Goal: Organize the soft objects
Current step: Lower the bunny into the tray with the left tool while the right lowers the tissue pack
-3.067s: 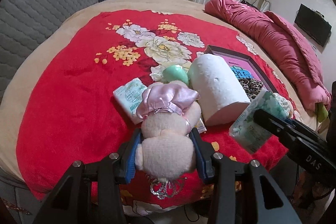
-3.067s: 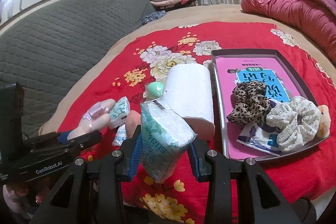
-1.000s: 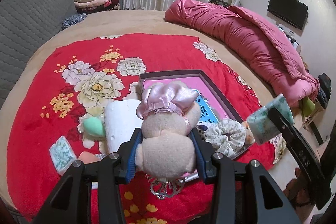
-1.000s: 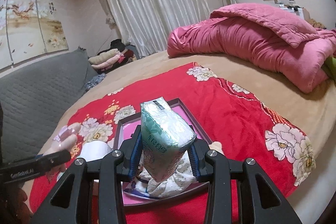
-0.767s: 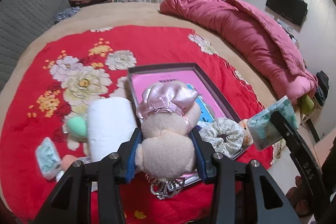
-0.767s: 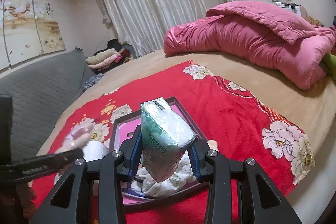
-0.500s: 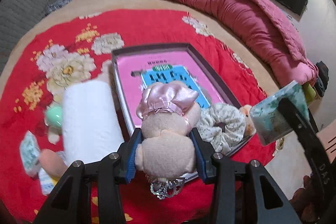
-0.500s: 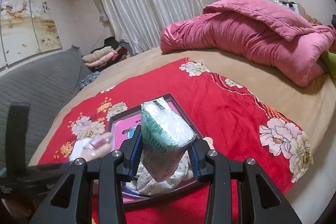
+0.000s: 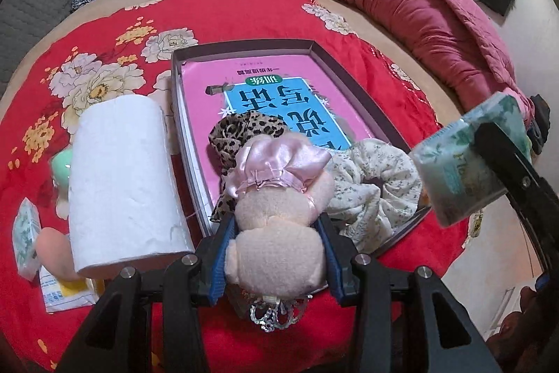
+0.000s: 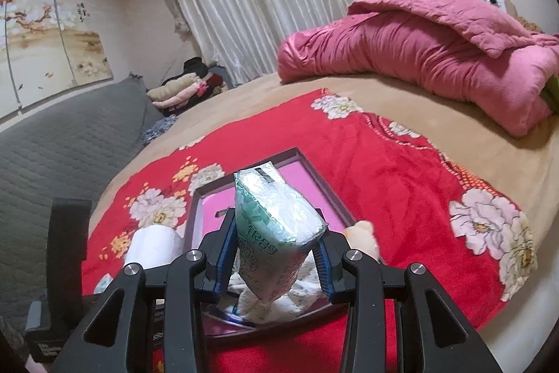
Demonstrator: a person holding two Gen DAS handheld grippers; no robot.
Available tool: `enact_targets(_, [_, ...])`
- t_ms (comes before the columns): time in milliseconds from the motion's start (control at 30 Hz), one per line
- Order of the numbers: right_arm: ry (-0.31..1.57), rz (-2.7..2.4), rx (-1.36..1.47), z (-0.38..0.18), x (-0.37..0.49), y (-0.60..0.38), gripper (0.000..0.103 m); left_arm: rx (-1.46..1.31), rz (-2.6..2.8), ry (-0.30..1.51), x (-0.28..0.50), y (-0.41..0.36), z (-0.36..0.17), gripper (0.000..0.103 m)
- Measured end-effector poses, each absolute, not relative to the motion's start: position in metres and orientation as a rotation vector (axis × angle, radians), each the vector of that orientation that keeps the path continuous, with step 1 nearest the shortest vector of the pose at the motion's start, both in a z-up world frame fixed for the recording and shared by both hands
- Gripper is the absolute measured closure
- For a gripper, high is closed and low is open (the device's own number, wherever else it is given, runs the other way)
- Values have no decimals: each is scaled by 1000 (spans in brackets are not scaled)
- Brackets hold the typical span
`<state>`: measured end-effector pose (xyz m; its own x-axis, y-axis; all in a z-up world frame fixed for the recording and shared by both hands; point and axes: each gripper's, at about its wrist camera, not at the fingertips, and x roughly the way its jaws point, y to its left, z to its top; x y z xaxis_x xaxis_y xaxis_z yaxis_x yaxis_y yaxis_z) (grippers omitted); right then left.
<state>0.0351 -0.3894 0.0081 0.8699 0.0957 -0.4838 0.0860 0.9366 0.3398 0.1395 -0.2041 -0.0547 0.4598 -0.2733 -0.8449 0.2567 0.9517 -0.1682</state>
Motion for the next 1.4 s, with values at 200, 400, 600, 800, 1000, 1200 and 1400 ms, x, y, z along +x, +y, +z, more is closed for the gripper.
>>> enact_targets(200, [543, 38, 377, 3, 43, -384, 61, -25, -322, 1061, 138, -204, -65, 58])
enact_targets(400, [578, 43, 454, -9, 50, -395, 61, -33, -314, 1077, 136, -199, -75, 58])
enact_targets(600, [607, 61, 475, -17, 57, -394, 61, -13, -321, 1069, 134, -202, -76, 58])
enact_targets(800, [626, 124, 488, -23, 65, -388, 61, -8, -321, 1071, 135, -203, -77, 58])
enact_targets(1000, [665, 124, 509, -33, 73, -387, 61, 11, -325, 1065, 134, -206, -79, 57])
enact_targets(1200, [708, 85, 540, -44, 78, -394, 61, 12, -329, 1064, 134, -206, -78, 57])
enact_targets(1400, [728, 19, 534, -48, 79, -398, 56, 12, -331, 1064, 134, -206, -78, 57])
